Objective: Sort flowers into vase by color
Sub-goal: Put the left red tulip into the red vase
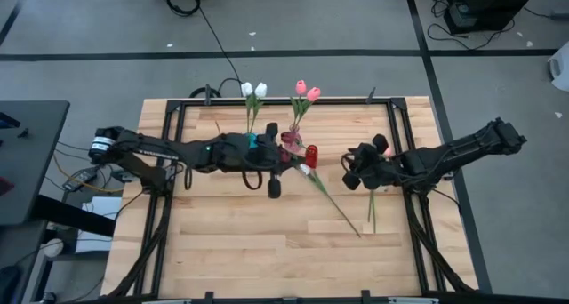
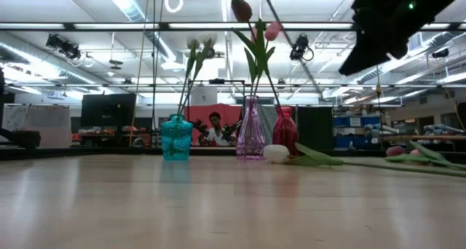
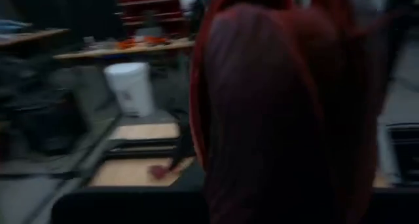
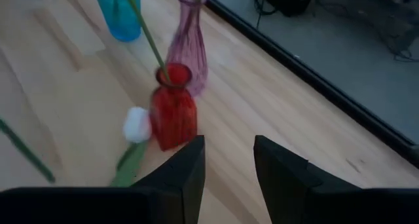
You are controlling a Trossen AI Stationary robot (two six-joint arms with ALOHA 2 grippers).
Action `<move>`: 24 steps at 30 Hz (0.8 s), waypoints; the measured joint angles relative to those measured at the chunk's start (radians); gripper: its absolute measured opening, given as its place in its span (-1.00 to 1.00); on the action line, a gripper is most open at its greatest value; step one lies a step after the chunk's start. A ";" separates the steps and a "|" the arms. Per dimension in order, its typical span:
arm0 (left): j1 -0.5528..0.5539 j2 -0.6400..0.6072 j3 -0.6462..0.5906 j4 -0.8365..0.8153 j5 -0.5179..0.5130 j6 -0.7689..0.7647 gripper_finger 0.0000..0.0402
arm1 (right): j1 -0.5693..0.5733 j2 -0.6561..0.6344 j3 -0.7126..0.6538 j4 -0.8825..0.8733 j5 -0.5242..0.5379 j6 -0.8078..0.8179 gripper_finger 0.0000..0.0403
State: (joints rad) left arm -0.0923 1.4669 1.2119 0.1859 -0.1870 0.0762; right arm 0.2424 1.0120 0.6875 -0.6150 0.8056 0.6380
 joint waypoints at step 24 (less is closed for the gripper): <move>-0.034 0.389 0.611 -0.397 -0.523 0.055 -0.93 | -0.079 -0.162 -0.386 0.456 -0.100 -0.195 -0.30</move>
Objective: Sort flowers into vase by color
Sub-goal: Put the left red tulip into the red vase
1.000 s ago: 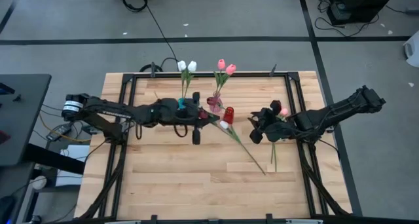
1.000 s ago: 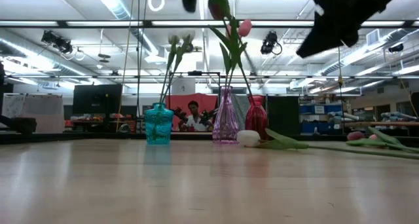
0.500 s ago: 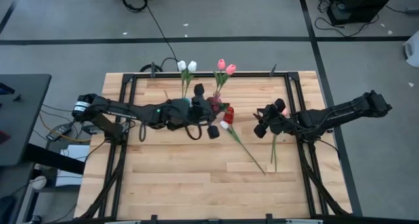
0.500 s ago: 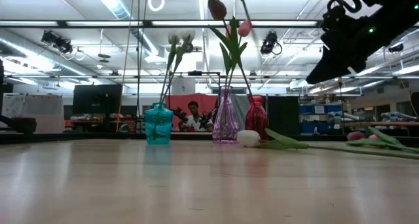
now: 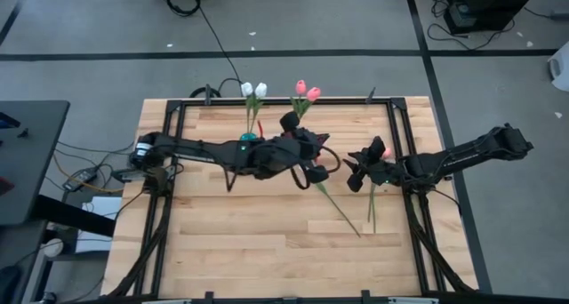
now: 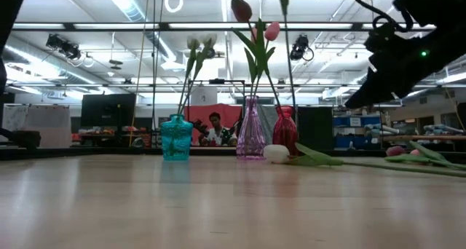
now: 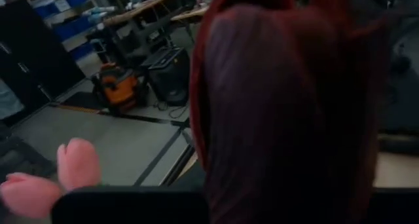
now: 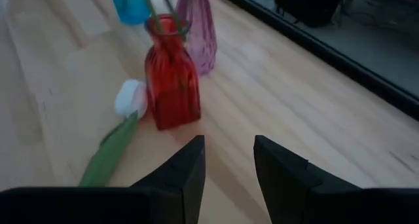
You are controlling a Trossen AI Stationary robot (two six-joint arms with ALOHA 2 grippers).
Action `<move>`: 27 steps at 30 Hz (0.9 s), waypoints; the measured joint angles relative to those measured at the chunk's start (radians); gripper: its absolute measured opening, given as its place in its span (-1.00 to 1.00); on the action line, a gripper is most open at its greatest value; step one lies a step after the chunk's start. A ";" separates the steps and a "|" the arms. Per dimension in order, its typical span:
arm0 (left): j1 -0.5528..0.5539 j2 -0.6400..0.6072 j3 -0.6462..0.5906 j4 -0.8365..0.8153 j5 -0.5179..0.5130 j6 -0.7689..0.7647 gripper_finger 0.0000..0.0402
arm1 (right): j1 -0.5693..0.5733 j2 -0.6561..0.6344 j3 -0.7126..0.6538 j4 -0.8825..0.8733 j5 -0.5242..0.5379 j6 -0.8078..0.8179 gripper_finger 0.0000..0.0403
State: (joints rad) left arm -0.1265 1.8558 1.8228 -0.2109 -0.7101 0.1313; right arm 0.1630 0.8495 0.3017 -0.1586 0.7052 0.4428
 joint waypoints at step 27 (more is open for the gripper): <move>-0.025 -0.009 0.048 -0.083 -0.086 -0.111 -0.93 | 0.040 -0.236 -0.064 -0.026 -0.097 -0.131 -0.30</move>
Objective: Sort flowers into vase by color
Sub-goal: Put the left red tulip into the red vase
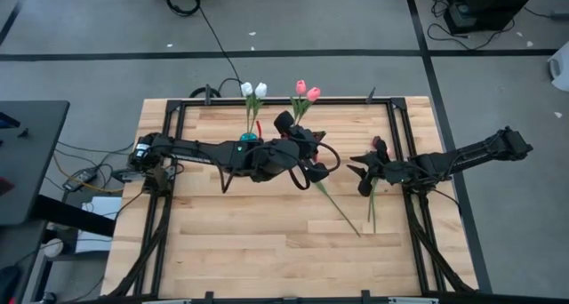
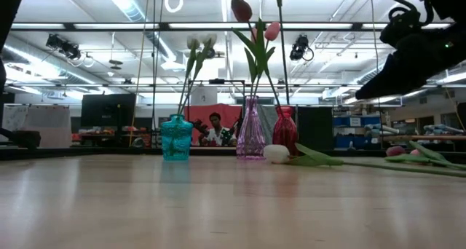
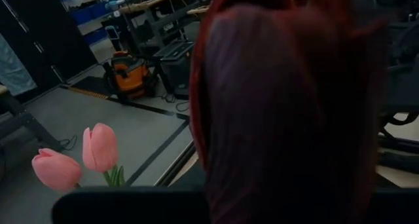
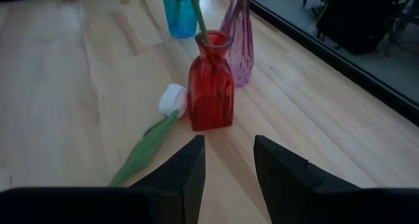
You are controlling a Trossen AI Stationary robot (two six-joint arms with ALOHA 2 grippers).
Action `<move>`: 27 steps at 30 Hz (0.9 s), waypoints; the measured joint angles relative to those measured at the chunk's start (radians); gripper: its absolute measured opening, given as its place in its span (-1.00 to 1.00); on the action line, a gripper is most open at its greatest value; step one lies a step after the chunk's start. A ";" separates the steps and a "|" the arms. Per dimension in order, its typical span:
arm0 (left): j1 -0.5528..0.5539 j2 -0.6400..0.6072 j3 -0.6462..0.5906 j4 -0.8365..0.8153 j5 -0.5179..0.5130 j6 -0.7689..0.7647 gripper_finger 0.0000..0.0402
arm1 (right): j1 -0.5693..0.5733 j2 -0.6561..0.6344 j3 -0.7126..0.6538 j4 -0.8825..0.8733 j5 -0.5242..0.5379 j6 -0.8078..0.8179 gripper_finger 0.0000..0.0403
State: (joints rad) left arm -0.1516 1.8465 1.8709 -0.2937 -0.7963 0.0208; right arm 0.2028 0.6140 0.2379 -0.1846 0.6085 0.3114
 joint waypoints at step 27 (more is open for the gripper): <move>0.127 0.073 -0.010 -0.045 0.123 -0.096 -0.93 | 0.000 0.001 0.001 0.034 -0.039 -0.009 -0.30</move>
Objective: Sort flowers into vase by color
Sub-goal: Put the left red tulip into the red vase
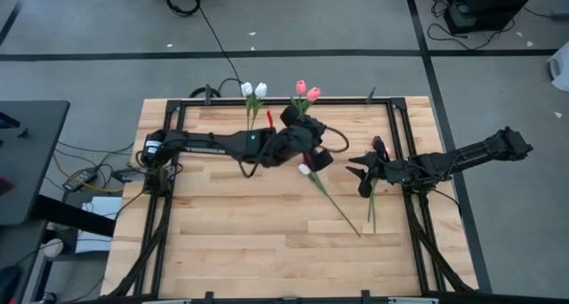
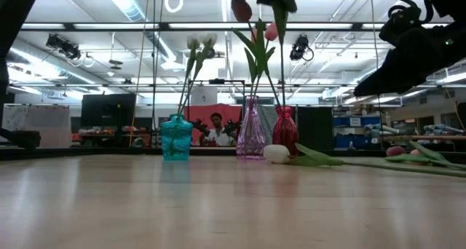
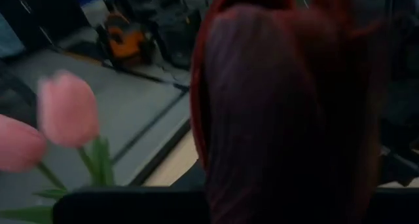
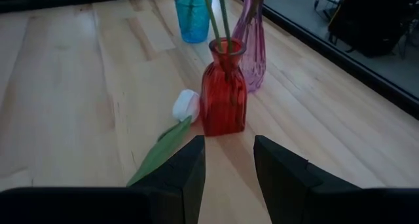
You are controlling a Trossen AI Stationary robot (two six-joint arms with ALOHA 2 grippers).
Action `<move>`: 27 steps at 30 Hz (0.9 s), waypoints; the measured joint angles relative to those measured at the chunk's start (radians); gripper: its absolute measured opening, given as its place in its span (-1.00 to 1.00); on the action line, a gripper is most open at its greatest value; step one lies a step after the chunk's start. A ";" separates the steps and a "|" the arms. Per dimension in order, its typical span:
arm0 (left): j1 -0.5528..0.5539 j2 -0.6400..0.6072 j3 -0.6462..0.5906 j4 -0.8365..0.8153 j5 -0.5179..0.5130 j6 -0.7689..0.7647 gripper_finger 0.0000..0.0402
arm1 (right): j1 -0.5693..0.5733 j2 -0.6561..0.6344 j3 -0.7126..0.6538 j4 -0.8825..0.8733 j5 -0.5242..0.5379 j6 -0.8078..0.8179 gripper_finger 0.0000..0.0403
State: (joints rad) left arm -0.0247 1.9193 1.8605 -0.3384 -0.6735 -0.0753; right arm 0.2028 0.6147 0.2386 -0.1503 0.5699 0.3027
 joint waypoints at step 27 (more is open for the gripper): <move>0.065 0.013 0.190 -0.338 0.166 -0.040 0.40 | 0.000 0.000 0.000 0.008 -0.024 -0.008 -0.30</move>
State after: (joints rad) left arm 0.0399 1.9320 2.0509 -0.6761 -0.5079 -0.1152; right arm 0.2028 0.6147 0.2390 -0.1425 0.5454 0.2951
